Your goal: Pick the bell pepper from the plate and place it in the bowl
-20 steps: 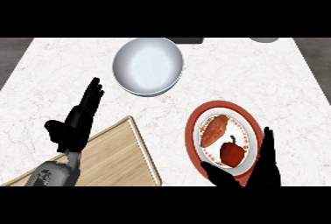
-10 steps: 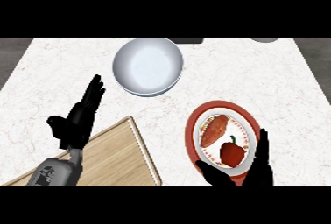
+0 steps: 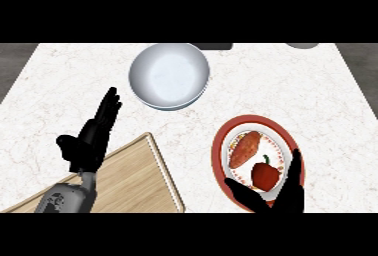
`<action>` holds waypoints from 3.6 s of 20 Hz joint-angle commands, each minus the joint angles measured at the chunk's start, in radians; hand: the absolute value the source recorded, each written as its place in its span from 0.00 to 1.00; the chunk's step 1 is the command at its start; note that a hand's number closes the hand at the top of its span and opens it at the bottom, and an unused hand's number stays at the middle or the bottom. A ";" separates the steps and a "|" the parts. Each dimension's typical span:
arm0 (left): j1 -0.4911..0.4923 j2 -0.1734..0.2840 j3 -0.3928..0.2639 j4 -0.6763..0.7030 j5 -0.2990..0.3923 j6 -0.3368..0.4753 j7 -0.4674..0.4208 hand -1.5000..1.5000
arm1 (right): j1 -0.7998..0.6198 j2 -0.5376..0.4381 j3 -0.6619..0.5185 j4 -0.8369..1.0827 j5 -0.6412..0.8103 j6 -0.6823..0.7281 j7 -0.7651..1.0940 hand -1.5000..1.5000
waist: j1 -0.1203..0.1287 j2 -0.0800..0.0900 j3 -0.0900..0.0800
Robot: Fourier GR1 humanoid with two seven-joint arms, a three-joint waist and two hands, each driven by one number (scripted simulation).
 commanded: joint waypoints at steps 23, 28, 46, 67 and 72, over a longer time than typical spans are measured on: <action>0.017 -0.074 0.053 -0.035 -0.078 -0.056 0.033 0.50 | -0.112 -0.034 -0.026 0.342 -0.054 0.099 -0.127 1.00 | 0.002 0.000 -0.001; -0.009 -0.055 0.110 0.020 -0.062 -0.108 0.002 0.50 | -0.130 -0.005 -0.035 0.324 -0.067 0.105 -0.153 1.00 | -0.001 0.000 -0.001; -0.097 -0.120 -0.006 0.026 -0.100 -0.133 0.032 0.50 | -0.962 0.009 0.322 0.466 -0.144 -0.043 -0.021 1.00 | 0.173 0.018 -0.004; -0.132 -0.127 0.017 0.071 -0.106 -0.120 0.040 0.50 | -1.743 0.009 0.204 0.974 -0.133 0.140 0.438 1.00 | 0.150 0.016 -0.008; -0.151 -0.112 0.036 0.071 -0.096 -0.131 0.052 0.50 | -1.826 0.009 0.162 1.100 -0.195 0.146 0.420 1.00 | 0.149 0.024 -0.008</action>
